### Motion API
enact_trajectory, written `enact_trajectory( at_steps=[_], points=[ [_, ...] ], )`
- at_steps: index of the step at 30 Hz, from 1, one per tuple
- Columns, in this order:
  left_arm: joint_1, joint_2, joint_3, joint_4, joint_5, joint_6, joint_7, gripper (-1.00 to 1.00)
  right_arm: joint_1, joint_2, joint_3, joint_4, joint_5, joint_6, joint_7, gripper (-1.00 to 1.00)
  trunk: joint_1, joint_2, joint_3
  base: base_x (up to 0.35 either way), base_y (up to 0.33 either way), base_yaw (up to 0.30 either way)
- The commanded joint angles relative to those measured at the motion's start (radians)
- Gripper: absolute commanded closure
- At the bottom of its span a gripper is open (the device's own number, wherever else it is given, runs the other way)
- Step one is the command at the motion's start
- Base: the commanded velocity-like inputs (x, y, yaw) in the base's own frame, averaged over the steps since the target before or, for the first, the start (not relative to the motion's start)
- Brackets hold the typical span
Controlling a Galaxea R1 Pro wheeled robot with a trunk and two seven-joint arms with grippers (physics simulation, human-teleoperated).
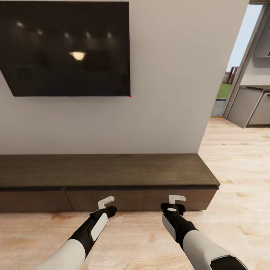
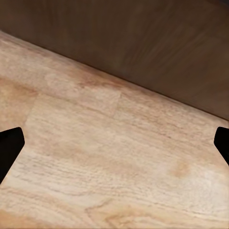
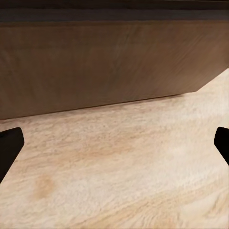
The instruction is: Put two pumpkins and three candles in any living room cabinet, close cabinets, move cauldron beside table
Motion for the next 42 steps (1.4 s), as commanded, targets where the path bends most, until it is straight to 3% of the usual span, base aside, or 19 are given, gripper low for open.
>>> enact_trajectory(
  at_steps=[1, 42],
  points=[
    [0.000, 0.001, -0.007, -0.002, 0.010, 0.003, 0.009, -1.00, 0.000, -0.001, 0.009, -0.002, -0.009, 0.006, -0.007, -1.00, 0.004, -0.008, -0.004, 0.000, 0.000, 0.000],
    [0.000, 0.001, -0.006, -0.002, 0.014, 0.004, 0.006, -1.00, 0.000, 0.001, 0.012, -0.007, -0.009, 0.006, -0.004, -1.00, 0.157, -0.288, -0.129, 0.000, 0.000, 0.000]
  ],
)
